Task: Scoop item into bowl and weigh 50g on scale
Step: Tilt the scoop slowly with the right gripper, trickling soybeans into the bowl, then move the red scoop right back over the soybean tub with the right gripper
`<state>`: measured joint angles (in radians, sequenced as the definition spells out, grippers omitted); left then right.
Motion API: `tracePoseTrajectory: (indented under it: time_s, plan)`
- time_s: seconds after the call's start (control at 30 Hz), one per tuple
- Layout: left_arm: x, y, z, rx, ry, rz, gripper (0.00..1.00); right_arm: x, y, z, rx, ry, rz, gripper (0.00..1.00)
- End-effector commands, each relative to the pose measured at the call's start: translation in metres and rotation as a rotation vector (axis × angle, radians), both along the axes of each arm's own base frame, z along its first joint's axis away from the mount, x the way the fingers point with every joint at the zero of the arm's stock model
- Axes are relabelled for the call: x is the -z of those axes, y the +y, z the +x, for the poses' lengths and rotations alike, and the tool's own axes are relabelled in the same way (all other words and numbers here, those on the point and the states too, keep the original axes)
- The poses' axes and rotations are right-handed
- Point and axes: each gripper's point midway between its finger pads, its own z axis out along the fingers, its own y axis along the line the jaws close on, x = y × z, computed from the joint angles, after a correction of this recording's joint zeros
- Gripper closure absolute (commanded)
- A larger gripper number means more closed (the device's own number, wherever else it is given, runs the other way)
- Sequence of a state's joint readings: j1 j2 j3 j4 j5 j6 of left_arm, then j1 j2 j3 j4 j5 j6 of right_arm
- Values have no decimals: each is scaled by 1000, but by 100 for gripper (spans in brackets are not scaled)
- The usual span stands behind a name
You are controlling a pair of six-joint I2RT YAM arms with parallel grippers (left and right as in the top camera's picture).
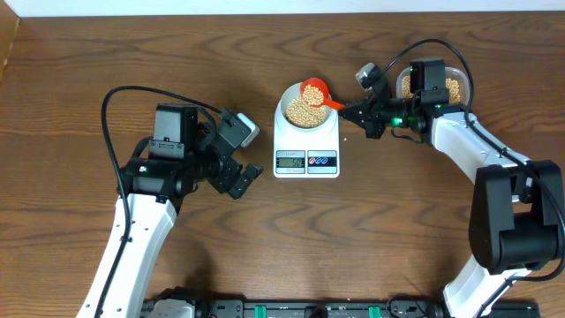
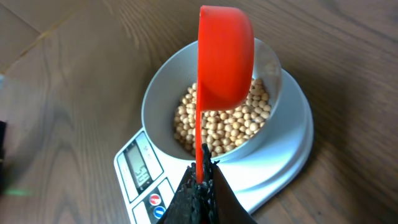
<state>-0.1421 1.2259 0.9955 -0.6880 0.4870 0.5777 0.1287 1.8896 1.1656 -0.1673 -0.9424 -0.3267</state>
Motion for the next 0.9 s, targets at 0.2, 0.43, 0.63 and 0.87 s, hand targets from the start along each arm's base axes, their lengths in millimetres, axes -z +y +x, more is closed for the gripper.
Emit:
tracePoseTrajectory:
  time_s: [0.2, 0.43, 0.63, 0.87]
  plan:
    - [-9, 1, 4, 3, -30, 10, 2, -21, 7, -9, -10, 68, 91, 99]
    - [-9, 1, 4, 3, -30, 10, 2, -27, 3, -11, -11, 99, 135, 99]
    - [-9, 1, 4, 3, -30, 10, 2, -36, -10, -1, 25, 112, 187, 99]
    - [-9, 1, 4, 3, -30, 10, 2, -48, -35, 10, 70, 110, 245, 99]
